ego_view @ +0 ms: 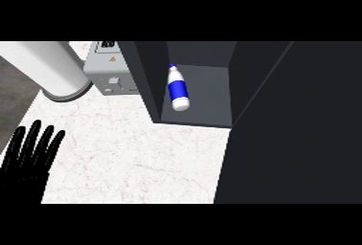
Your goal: Pick up the bottled water, place it into the cabinet and close the cabinet
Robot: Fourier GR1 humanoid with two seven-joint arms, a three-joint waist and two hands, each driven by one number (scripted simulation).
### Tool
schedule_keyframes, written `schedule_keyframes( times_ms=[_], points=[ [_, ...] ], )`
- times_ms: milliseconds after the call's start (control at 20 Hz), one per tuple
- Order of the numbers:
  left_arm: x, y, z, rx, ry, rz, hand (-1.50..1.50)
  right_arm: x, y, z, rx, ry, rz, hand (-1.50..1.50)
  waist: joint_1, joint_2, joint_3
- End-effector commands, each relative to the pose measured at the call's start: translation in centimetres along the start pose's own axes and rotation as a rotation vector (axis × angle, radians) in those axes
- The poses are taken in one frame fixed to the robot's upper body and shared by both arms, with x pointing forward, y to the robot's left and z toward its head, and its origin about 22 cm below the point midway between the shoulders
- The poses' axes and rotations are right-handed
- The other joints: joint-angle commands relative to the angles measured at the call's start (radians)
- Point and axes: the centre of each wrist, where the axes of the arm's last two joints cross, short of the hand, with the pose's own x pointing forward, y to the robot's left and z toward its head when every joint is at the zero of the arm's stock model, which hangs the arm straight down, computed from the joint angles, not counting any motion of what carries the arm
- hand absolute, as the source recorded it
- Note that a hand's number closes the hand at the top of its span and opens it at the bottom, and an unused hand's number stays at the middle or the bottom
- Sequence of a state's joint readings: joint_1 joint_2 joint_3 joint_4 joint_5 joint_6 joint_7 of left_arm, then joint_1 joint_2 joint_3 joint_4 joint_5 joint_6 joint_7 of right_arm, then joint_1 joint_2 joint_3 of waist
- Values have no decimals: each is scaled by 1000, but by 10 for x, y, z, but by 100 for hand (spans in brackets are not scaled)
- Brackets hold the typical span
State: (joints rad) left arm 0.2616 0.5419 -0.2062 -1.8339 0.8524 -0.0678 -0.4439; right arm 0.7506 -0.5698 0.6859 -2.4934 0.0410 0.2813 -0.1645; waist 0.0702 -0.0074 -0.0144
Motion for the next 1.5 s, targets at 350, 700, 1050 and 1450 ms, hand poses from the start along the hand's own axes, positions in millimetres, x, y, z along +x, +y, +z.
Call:
schedule_keyframes(
  times_ms=[350,700,1050,1450],
  points=[
    [27,21,3,-76,7,6,-150,17,22,-23,186,-102,-121,150,72,21,-1],
    [33,20,-1,-130,10,12,-150,18,9,-28,234,-57,-38,150,121,39,-5],
    [43,26,-8,-162,17,3,-150,18,-8,-35,332,-13,145,-150,168,44,-11],
    [44,31,-11,-154,19,0,-150,22,-16,-45,380,-26,210,150,163,44,-13]
  ],
)
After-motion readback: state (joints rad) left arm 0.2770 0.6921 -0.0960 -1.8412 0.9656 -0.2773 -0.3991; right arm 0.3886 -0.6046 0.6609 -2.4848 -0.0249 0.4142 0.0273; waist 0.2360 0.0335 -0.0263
